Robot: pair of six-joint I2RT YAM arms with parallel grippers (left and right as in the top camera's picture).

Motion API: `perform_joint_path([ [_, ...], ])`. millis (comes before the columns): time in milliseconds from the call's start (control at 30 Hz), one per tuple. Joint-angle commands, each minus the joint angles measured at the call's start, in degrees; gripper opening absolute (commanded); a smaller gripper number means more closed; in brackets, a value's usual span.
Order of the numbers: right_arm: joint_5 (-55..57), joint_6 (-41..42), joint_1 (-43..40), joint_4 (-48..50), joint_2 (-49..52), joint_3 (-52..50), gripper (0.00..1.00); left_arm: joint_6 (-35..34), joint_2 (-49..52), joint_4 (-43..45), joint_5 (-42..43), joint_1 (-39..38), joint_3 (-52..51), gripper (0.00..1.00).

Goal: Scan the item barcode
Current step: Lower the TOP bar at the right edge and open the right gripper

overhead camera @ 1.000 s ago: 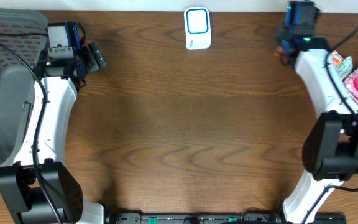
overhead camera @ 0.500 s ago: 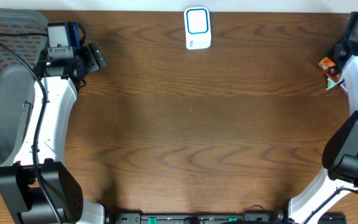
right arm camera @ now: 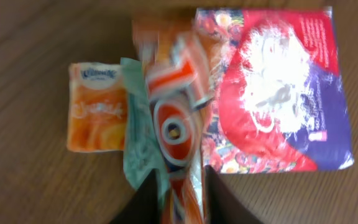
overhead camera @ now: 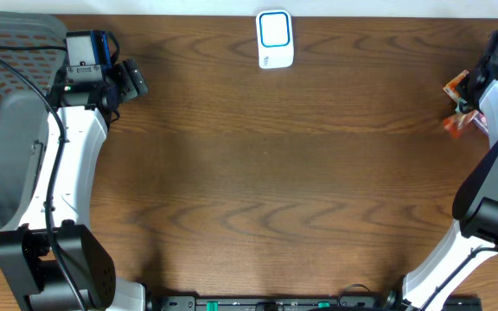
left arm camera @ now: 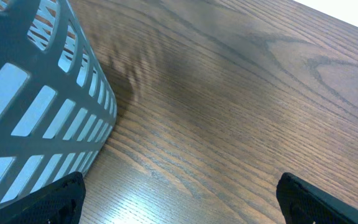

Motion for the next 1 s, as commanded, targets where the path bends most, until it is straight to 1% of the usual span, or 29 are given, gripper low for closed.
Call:
perform_joint_path([
  [0, 0.6, -0.7, -0.6, -0.2, 0.6, 0.4, 0.42, -0.5, 0.3, -0.2, -0.5, 0.2, 0.3, 0.98],
  [33, 0.6, -0.7, -0.6, -0.2, 0.4, 0.4, 0.48, -0.5, 0.3, -0.2, -0.5, 0.2, 0.3, 0.98],
  [67, 0.6, -1.0, -0.6, -0.2, 0.1, 0.5, 0.5, -0.5, 0.3, -0.2, -0.5, 0.2, 0.3, 0.98],
  [200, 0.5, -1.4, -0.7, -0.4, -2.4, 0.5, 0.53, -0.5, 0.3, -0.2, -0.5, 0.2, 0.3, 0.98],
  [300, 0.0, -1.4, -0.4, -0.6, -5.4, 0.5, 0.53, -0.5, 0.3, -0.2, -0.5, 0.2, 0.3, 0.98],
  [433, -4.4, -1.4, 0.3, -0.6, -9.8, 0.5, 0.54, -0.5, 0.3, -0.2, -0.5, 0.2, 0.3, 0.98],
  [500, -9.2, -1.4, 0.7, -0.7, -12.1, 0.5, 0.56, -0.5, 0.3, -0.2, -0.5, 0.2, 0.3, 0.98],
  [667, -26.3, -1.4, 2.0, -0.9, -16.6, 0.5, 0.58, -0.5, 0.3, -0.2, -0.5, 0.2, 0.3, 0.98],
  [767, -34.9, -1.4, 3.0, -1.7, -17.8, 0.5, 0.63, -0.5, 0.3, -0.2, -0.5, 0.2, 0.3, 0.98],
  [833, -37.7, -1.4, 3.8, -3.3, -17.9, 0.5, 0.63, -0.5, 0.3, -0.2, -0.5, 0.2, 0.3, 0.98],
  [900, -38.1, -1.4, 4.7, -6.6, -17.7, 0.5, 0.62, -0.5, 0.3, -0.2, -0.5, 0.2, 0.3, 0.98],
  [933, -38.0, -1.8, 4.9, -8.3, -17.7, 0.5, 0.6, -0.5, 0.3, -0.2, -0.5, 0.2, 0.3, 0.98],
  [967, -38.1, -2.5, 5.2, -10.1, -17.7, 0.5, 0.53, -0.5, 0.3, -0.2, -0.5, 0.2, 0.3, 0.98],
])
